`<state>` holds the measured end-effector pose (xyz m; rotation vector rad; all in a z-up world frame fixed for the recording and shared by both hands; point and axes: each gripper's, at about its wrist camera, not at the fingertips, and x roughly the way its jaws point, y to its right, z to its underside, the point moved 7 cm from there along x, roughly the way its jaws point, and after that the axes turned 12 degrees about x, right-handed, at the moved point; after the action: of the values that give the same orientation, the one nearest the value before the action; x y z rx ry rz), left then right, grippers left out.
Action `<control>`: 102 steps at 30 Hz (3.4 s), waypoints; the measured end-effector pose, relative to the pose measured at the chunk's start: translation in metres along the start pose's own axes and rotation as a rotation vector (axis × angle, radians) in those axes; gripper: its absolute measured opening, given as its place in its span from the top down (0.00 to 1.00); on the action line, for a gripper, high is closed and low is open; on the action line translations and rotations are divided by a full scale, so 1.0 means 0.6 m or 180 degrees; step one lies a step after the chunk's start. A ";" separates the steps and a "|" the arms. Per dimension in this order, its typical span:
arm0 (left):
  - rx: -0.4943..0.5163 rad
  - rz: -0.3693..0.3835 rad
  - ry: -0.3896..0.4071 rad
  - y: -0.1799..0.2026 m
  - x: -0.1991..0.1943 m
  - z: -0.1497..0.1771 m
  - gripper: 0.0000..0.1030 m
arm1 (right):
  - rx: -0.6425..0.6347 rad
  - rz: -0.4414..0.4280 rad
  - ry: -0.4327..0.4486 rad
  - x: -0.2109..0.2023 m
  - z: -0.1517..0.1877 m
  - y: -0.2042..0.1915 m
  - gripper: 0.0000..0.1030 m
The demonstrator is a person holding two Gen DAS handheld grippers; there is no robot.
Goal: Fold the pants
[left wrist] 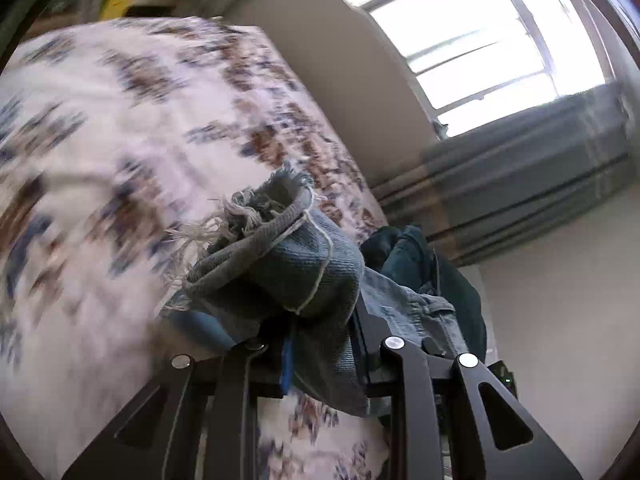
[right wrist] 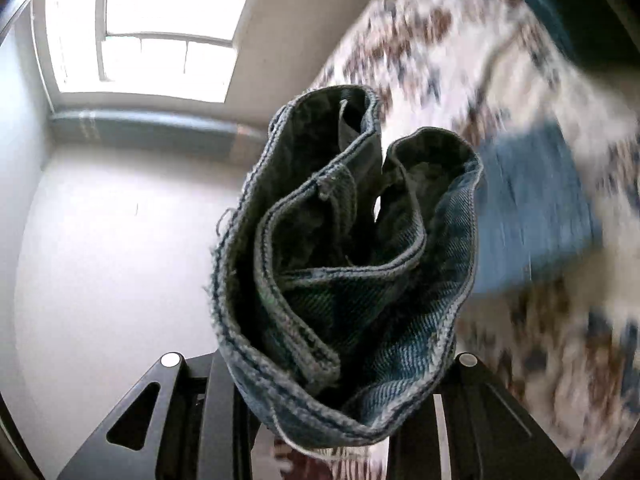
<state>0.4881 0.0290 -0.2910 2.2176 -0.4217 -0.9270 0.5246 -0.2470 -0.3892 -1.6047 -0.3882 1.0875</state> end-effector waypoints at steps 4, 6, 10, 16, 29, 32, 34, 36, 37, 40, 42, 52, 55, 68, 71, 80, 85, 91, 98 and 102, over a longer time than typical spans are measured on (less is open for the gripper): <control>0.0262 0.0052 -0.0104 -0.015 0.134 -0.037 0.80 | -0.0028 -0.0051 0.0211 -0.002 -0.106 0.000 0.71; 0.0271 0.0003 -0.0225 -0.047 0.186 -0.014 0.80 | 0.0031 0.0033 0.0270 0.017 -0.136 0.041 0.72; 0.0114 -0.0266 -0.0666 -0.160 0.283 0.089 0.80 | 0.0270 0.0370 0.0224 0.059 -0.153 0.191 0.72; 0.0298 -0.0482 -0.0975 -0.223 0.302 0.193 0.80 | 0.0701 0.0619 0.0131 0.099 -0.142 0.353 0.71; 0.1006 -0.1329 -0.1242 -0.213 0.224 0.197 0.40 | 0.0587 0.1512 0.0681 -0.006 -0.155 0.367 0.11; 0.1559 -0.1757 -0.1210 -0.191 0.195 0.203 0.16 | -0.0189 0.2538 0.0836 -0.030 -0.116 0.316 0.10; 0.1811 -0.1845 -0.1207 -0.169 0.177 0.207 0.14 | -0.0710 0.3063 0.0930 -0.038 -0.077 0.276 0.07; 0.1873 -0.1853 -0.1278 -0.153 0.161 0.208 0.14 | -0.1008 0.3289 0.1013 -0.071 -0.025 0.231 0.07; 0.1904 -0.1852 -0.1301 -0.145 0.153 0.207 0.14 | -0.1095 0.3376 0.1065 -0.081 -0.007 0.211 0.07; 0.2112 -0.1858 -0.1273 -0.096 0.112 0.198 0.14 | -0.1154 0.3399 0.1172 -0.120 0.068 0.152 0.06; 0.2215 -0.1861 -0.1213 -0.063 0.086 0.193 0.14 | -0.1173 0.3351 0.1244 -0.159 0.111 0.097 0.06; 0.2591 -0.1809 -0.0795 0.130 -0.158 0.205 0.14 | -0.1400 0.3058 0.1616 -0.350 0.313 -0.120 0.06; 0.2642 -0.1784 -0.0654 0.186 -0.241 0.212 0.14 | -0.1510 0.2976 0.1667 -0.417 0.380 -0.170 0.06; 0.2712 -0.1532 -0.0200 0.362 -0.556 0.272 0.14 | -0.2026 0.2556 0.1993 -0.678 0.688 -0.383 0.06; 0.2753 -0.1477 -0.0140 0.381 -0.607 0.274 0.14 | -0.2043 0.2469 0.2028 -0.718 0.756 -0.418 0.06; 0.2863 -0.1483 -0.0068 0.399 -0.684 0.278 0.14 | -0.1948 0.2307 0.2081 -0.777 0.869 -0.476 0.06; 0.2929 -0.1566 -0.0039 0.401 -0.667 0.268 0.00 | -0.1998 0.2331 0.2213 -0.776 0.866 -0.497 0.06; 0.2879 -0.1647 -0.0033 0.384 -0.626 0.249 0.00 | -0.1998 0.2411 0.2231 -0.736 0.808 -0.490 0.04; 0.2820 -0.1745 -0.0140 0.358 -0.577 0.242 0.00 | -0.2012 0.2501 0.2068 -0.675 0.737 -0.460 0.03; 0.2757 -0.1829 -0.0178 0.341 -0.558 0.241 0.00 | -0.2040 0.2577 0.2049 -0.654 0.707 -0.448 0.01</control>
<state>0.1455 -0.0099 -0.0543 3.2129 -0.2219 -1.2585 0.0541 -0.1882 0.0365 -2.6943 0.4414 0.9684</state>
